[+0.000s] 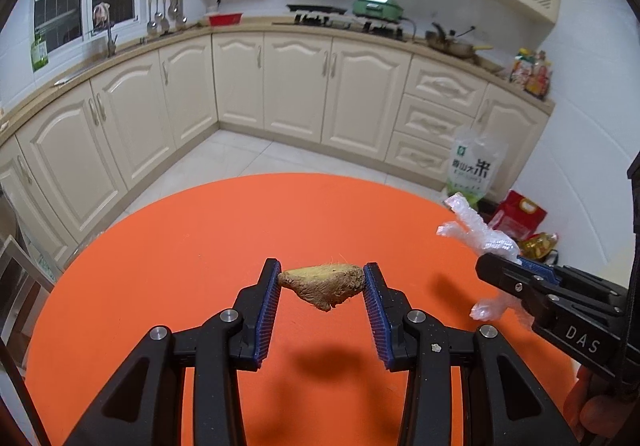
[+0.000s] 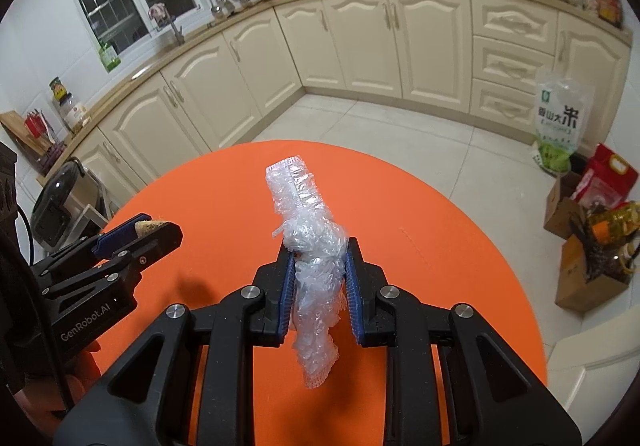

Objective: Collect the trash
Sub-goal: 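Carry the bread piece and white plastic bag to the blue bin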

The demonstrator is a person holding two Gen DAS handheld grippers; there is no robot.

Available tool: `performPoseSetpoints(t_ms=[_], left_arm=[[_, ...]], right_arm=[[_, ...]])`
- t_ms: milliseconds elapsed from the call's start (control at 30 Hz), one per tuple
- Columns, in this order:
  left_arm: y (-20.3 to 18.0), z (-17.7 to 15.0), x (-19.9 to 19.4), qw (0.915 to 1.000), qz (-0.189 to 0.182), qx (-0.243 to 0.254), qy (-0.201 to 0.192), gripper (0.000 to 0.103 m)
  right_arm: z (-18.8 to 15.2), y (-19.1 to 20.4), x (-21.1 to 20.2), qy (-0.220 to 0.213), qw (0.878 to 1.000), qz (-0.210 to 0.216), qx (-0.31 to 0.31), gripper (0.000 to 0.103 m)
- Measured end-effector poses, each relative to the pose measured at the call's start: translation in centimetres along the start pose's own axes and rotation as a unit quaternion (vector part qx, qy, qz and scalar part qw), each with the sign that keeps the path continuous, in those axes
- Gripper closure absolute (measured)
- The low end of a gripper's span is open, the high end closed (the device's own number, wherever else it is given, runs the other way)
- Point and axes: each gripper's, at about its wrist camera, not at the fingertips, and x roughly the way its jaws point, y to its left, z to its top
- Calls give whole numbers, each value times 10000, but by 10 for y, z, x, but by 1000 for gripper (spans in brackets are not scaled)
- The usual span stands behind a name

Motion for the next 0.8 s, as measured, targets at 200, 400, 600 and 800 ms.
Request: performPoseSetpoints(t_ms=[200, 400, 600, 800], left_arm=[[-17, -47, -69, 9995, -138, 110, -254, 66], [-40, -97, -138, 9981, -317, 237, -469, 66], [-84, -140, -198, 9943, -661, 504, -669, 66], [-127, -185, -239, 9897, -965, 761, -737, 66]], right_arm=[[-20, -2, -57, -336, 9994, -61, 63, 81], [-49, -3, -120, -665, 9976, -102, 146, 81], [-87, -21, -196, -1071, 9932, -256, 387, 81], [-124, -58, -252, -1296, 9876, -509, 728, 81]])
